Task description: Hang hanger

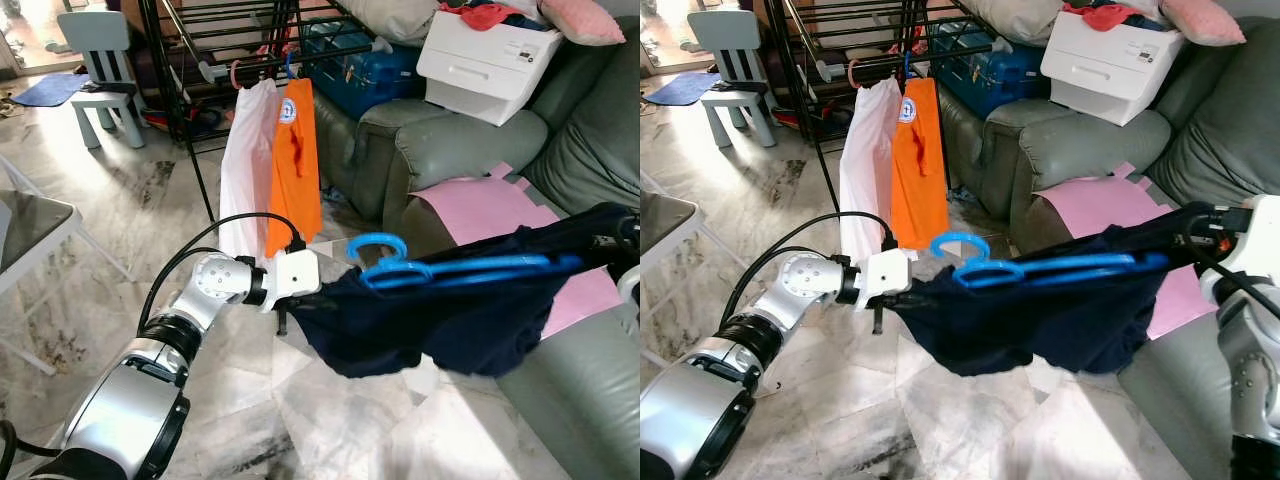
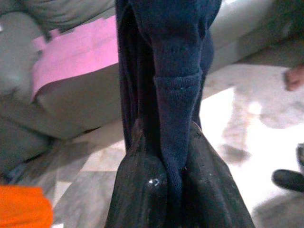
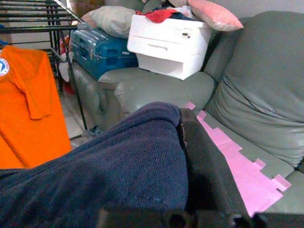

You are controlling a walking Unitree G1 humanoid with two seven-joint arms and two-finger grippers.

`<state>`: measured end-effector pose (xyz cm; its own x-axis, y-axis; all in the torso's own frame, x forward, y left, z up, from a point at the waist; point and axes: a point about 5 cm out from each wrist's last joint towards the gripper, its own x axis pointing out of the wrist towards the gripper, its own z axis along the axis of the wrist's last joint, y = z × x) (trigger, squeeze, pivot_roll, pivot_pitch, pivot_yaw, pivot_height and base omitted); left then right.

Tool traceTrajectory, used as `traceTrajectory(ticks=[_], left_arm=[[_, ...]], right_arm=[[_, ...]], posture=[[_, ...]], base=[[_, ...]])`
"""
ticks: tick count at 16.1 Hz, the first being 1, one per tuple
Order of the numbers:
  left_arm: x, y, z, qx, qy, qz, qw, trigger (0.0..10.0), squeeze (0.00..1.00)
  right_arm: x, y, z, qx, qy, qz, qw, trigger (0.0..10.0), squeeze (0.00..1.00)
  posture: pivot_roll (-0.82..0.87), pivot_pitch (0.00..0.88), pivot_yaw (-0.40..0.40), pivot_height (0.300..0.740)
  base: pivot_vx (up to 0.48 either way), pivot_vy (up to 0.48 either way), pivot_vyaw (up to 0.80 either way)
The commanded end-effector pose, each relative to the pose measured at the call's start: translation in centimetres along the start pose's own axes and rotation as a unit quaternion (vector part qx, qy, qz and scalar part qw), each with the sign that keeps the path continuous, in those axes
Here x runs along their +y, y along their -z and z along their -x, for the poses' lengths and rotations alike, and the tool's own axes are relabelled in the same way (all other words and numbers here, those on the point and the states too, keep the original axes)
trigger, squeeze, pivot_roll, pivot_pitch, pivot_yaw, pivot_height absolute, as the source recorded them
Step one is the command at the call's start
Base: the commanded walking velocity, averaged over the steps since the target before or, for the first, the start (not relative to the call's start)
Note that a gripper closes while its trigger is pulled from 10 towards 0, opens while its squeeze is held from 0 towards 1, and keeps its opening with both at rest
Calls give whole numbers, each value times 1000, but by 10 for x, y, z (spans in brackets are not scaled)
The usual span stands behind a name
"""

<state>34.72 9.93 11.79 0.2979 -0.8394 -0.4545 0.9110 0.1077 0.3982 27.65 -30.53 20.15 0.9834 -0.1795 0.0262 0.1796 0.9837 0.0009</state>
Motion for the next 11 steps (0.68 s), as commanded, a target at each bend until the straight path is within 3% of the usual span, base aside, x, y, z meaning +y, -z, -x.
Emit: traceTrajectory(ticks=[1, 3, 6, 9, 11], left_arm=[[3, 16, 9, 48, -26, 30, 998, 0, 0], [7, 23, 7, 98, -74, 30, 992, 0, 0], [9, 32, 9, 136, -130, 48, 981, 0, 0], [13, 29, 3, 121, -190, 86, 970, 0, 0], [14, 21, -9, 84, -225, 135, 961, 0, 0]], right_arm=[[-15, -19, 5, -41, 47, 13, 998, 0, 0], [-11, -17, 5, -37, 38, 24, 998, 0, 0], [-8, -17, 3, -35, 34, 38, 998, 0, 0], [6, -11, -2, -31, 22, 42, 998, 0, 0], [36, -2, -10, -23, -12, 32, 999, 0, 0]], posture=[[-43, 0, -27, 740], [-43, 0, -25, 740], [-44, 0, -22, 740], [-39, 0, -20, 740], [-35, 0, -21, 740]], base=[[0, 0, 0], [0, 0, 0], [0, 0, 0], [0, 0, 0], [0, 0, 0]])
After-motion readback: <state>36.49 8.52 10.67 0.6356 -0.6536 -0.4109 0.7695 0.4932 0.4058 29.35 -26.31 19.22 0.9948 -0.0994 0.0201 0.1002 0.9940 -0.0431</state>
